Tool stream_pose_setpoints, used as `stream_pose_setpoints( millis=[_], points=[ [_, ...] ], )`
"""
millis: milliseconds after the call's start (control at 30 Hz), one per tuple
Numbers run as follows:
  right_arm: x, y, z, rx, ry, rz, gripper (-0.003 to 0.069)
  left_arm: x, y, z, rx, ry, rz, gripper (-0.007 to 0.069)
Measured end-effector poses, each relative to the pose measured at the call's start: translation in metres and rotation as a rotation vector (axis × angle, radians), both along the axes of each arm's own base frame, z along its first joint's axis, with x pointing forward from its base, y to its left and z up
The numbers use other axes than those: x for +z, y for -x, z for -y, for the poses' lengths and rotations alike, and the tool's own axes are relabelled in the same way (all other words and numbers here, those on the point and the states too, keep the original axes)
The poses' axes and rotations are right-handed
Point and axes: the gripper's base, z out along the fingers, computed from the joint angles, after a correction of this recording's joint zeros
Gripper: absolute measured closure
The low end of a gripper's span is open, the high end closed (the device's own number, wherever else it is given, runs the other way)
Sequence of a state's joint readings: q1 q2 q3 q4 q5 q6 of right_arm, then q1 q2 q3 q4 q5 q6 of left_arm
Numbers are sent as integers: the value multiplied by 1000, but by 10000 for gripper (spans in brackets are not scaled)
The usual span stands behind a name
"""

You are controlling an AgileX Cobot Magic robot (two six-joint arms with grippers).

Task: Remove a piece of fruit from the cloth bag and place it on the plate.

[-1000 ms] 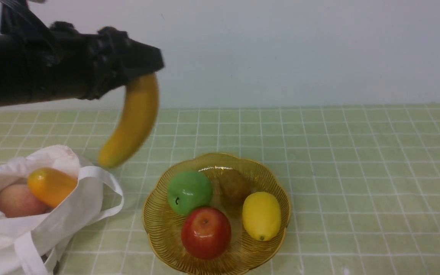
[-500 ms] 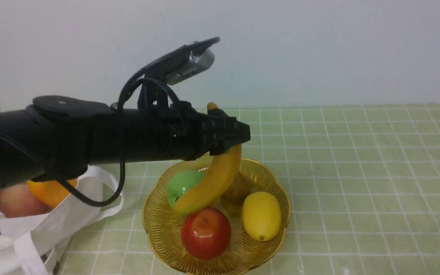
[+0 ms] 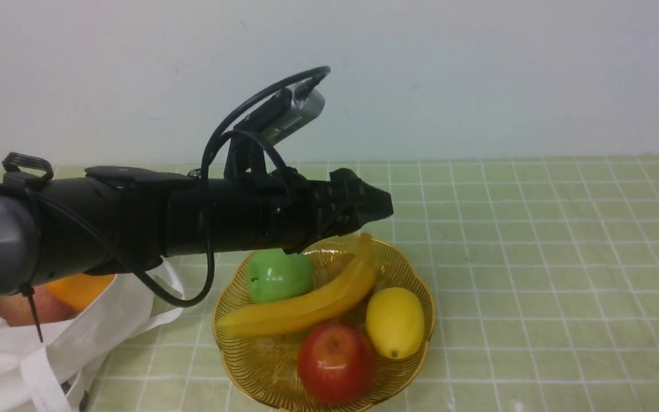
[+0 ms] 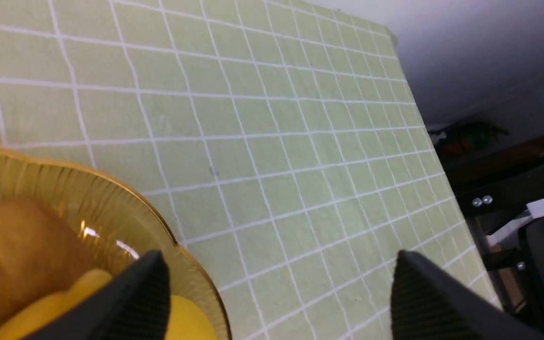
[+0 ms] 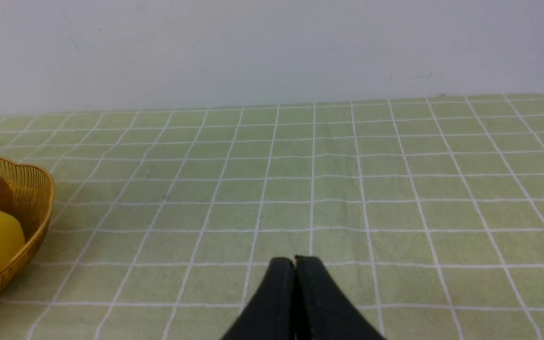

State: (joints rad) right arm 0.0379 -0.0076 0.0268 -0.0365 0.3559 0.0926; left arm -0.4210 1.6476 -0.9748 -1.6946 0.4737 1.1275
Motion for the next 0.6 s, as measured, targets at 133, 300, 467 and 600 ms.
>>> stream_pose_setpoints(
  millis=[133, 300, 467, 600],
  points=[
    [0, 0, 0, 0, 0, 0, 673, 0, 0, 0, -33, -48, 63, -3],
    [0, 0, 0, 0, 0, 0, 673, 7, -2, 0, -61, -88, 147, 16],
    [0, 0, 0, 0, 0, 0, 673, 30, -4, -8, 15, -116, 224, 185],
    [0, 0, 0, 0, 0, 0, 673, 62, 8, -19, 29, -187, 359, 471]
  ],
)
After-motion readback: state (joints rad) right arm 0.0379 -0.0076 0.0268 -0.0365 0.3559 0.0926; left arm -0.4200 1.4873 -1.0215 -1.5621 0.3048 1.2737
